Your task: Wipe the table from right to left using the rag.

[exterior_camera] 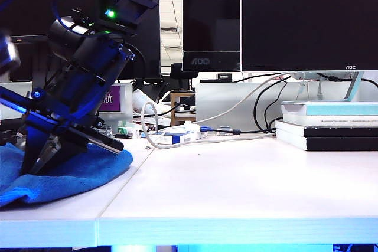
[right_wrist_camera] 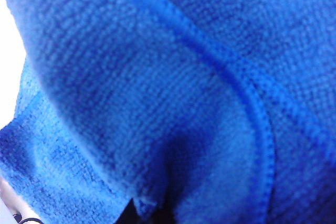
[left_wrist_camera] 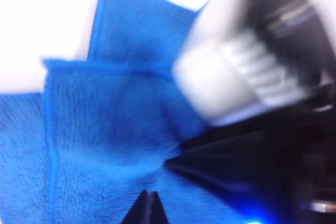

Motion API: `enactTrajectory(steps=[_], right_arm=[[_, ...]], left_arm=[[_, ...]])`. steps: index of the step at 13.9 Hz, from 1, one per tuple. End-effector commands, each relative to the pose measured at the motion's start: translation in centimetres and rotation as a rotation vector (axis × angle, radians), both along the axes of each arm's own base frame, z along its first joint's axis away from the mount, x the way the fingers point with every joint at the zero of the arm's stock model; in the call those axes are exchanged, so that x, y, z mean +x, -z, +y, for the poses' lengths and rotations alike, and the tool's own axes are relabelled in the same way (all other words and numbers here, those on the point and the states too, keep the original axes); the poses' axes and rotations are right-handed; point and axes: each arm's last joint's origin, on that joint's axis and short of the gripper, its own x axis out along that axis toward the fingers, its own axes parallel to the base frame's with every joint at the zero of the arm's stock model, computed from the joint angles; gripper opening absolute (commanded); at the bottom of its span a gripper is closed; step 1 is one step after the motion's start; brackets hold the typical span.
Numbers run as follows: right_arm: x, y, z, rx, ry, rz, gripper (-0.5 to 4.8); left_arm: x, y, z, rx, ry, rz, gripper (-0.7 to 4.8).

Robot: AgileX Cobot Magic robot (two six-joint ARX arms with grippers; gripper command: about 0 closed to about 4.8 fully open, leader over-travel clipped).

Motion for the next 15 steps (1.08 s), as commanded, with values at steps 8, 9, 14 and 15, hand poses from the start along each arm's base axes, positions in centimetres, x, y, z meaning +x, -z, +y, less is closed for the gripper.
enactTrajectory(steps=[8,9,14,15], right_arm=[[-0.2,0.5,-0.1,-0.027,0.002,0.02,1.49],[-0.2,0.5,-0.2,-0.034,0.003,0.025,1.62],[0.4,0.4,-1.0,-0.056,0.011,0.037,1.62],[0.5,0.4,-1.2,-0.061,0.015,0.041,1.62]], left_arm=[[-0.8,3.5,0.0,0.012,-0.003,-0.043,-0.05],[-0.7,3.7,0.0,0.011,-0.003,-0.032,-0.05],[-0.2,4.7,-0.1,-0.049,0.018,-0.006,-0.05],[-0.1,4.6,-0.2,-0.095,0.035,-0.025,-0.05]])
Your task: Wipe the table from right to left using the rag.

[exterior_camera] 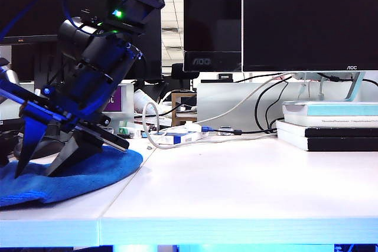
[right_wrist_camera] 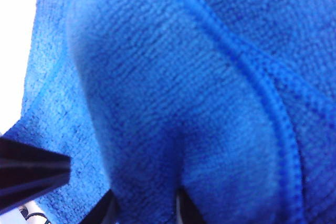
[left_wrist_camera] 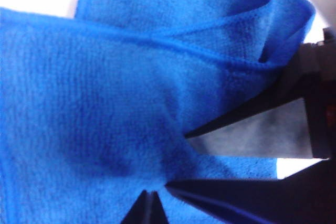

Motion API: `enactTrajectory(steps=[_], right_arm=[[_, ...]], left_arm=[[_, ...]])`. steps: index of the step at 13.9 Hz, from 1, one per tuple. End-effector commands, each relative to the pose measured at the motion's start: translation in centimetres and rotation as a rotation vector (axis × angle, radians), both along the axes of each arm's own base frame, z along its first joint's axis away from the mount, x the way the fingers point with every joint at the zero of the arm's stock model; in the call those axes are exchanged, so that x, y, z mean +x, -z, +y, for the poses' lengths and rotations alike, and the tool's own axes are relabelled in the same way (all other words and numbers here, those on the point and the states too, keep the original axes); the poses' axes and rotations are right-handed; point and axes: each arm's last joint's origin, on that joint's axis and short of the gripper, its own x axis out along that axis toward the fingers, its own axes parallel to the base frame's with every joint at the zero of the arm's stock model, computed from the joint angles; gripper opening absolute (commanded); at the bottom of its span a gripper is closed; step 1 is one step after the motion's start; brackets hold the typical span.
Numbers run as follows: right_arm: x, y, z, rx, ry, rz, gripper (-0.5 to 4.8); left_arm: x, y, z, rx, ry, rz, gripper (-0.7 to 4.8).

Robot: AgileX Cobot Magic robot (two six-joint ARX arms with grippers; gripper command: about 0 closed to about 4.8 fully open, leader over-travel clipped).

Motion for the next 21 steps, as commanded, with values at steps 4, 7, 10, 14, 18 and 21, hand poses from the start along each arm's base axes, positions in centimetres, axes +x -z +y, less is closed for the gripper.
enactTrajectory(steps=[4,7,10,14,18,21], right_arm=[[0.5,0.6,-1.0,-0.045,0.018,0.052,1.62],[1.0,0.6,-1.4,-0.045,0.027,0.052,1.62],[1.0,0.6,-1.4,-0.042,0.024,0.048,1.61],[1.0,0.6,-1.4,-0.04,0.019,0.047,1.61],[1.0,0.6,-1.3,-0.035,0.019,0.044,1.61],[1.0,0.5,-1.3,-0.027,0.015,0.05,1.61]], left_arm=[[0.3,0.2,0.5,-0.062,-0.001,-0.038,-0.05],[0.2,0.1,2.4,-0.097,-0.066,-0.046,-0.05],[0.2,0.3,3.1,-0.126,-0.113,-0.023,-0.05],[0.3,0.6,3.1,-0.142,-0.107,-0.009,-0.05],[0.9,3.0,3.2,-0.152,-0.109,0.079,-0.05],[1.0,3.6,3.3,-0.106,-0.124,0.1,-0.05]])
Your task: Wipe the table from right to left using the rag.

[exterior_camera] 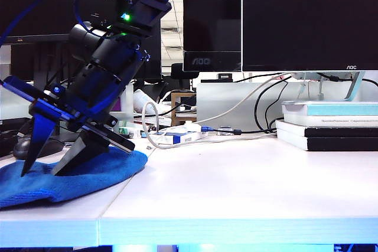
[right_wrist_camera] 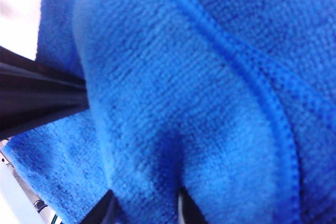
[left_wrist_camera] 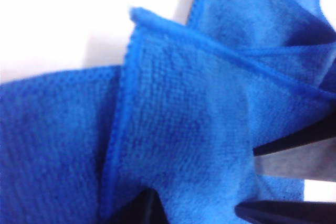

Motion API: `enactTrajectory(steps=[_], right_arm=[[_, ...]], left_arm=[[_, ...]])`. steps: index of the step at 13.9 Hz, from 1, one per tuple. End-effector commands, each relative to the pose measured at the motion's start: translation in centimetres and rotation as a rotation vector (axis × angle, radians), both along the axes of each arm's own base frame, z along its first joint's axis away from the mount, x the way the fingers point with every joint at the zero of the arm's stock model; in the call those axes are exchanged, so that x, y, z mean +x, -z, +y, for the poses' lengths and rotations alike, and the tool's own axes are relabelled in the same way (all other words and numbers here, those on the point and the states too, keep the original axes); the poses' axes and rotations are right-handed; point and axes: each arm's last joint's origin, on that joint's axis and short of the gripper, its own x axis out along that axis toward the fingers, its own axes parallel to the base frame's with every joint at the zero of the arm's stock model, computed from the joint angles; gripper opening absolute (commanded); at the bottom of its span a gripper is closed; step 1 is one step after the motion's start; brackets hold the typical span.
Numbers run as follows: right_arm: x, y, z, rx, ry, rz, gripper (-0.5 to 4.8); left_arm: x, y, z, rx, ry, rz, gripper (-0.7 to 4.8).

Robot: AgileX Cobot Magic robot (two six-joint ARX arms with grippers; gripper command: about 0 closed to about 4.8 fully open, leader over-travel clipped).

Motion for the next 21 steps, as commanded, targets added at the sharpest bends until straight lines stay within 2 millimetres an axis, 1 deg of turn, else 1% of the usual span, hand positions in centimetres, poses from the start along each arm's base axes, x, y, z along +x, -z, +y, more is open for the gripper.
enactTrajectory(steps=[1,3,4,5,6,9,12,14,17,18,19,20,21], right_arm=[[-0.1,0.5,-0.2,-0.017,-0.006,0.03,1.62],[-0.1,0.1,-0.3,0.009,-0.017,0.053,1.63],[-0.2,-0.2,-0.3,0.02,-0.02,0.054,1.96],[-0.2,-0.7,-0.3,0.026,-0.02,0.049,2.53],[-0.1,-1.4,-0.6,0.036,-0.017,0.04,2.67],[0.0,-3.1,-1.1,0.062,-0.009,0.018,2.66],[0.2,-5.5,-1.9,0.107,0.002,-0.012,2.66],[0.4,-7.4,-2.8,0.137,0.015,-0.041,2.66],[1.0,-11.4,-5.0,0.212,0.057,-0.117,2.65],[1.4,-12.7,-6.0,0.242,0.072,-0.136,2.57],[1.7,-14.1,-7.1,0.27,0.092,-0.153,1.11],[1.8,-15.1,-8.0,0.284,0.106,-0.171,-0.08],[2.0,-15.8,-8.6,0.293,0.118,-0.185,-0.01]], left_arm=[[0.1,0.3,0.2,0.079,-0.014,0.007,-0.05],[0.1,0.3,0.3,0.102,-0.02,0.011,-0.05],[0.1,0.3,0.3,0.109,-0.022,0.012,-0.05],[0.1,0.4,0.3,0.127,-0.027,0.015,-0.05],[0.1,0.4,0.4,0.152,-0.034,0.019,-0.05],[0.1,0.4,0.4,0.162,-0.037,0.021,-0.05],[0.2,0.4,0.4,0.163,-0.037,0.02,-0.05],[0.2,0.4,0.4,0.163,-0.037,0.017,-0.05],[0.2,0.4,0.4,0.164,-0.033,0.012,-0.05],[0.2,0.4,0.4,0.153,-0.025,0.001,-0.05],[0.3,0.2,0.3,0.103,-0.002,-0.022,-0.05],[0.3,-0.1,0.2,0.067,0.011,-0.044,-0.05],[0.2,-0.5,0.1,0.063,0.013,-0.058,-0.05]])
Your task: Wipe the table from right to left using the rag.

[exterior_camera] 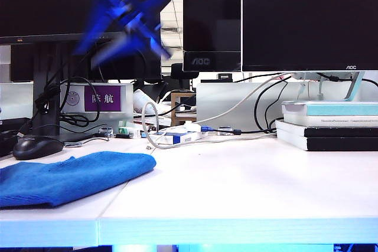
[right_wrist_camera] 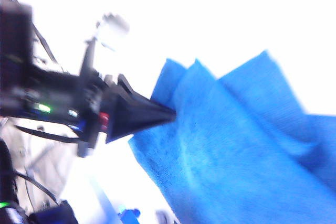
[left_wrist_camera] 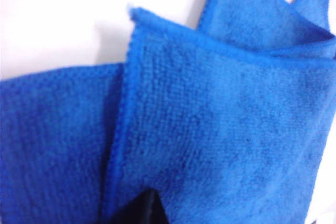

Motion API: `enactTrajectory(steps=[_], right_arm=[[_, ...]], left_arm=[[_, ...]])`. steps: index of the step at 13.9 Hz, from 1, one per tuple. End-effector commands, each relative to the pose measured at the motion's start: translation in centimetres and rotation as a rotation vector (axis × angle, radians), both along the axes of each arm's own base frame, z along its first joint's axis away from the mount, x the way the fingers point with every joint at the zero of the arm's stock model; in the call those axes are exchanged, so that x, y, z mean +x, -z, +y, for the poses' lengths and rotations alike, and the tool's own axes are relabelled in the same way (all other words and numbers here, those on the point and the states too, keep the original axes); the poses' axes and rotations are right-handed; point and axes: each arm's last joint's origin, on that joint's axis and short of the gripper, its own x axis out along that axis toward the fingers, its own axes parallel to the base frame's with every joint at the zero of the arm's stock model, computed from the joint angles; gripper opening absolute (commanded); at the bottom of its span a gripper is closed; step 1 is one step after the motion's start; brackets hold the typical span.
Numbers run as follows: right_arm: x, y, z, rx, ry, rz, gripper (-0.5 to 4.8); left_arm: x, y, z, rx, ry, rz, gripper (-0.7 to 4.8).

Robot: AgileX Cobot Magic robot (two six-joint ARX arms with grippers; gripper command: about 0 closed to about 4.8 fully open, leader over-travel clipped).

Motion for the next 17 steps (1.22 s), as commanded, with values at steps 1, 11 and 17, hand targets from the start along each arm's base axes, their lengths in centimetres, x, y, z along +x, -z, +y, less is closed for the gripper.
enactTrajectory(steps=[1,11,17], right_arm=[[0.2,-2.7,-1.9,0.054,0.03,-0.055,-0.01],[-1.7,-9.8,-6.4,0.1,0.102,-0.325,-0.01],[-7.8,-18.2,-12.2,0.015,0.279,-0.752,-0.01]], left_arm=[[-0.2,-1.0,-0.1,0.016,0.011,-0.054,-0.05],[-3.4,-11.3,-0.7,0.065,-0.041,-0.471,-0.05],[-8.9,-23.1,-2.1,0.336,-0.217,-0.951,-0.05]])
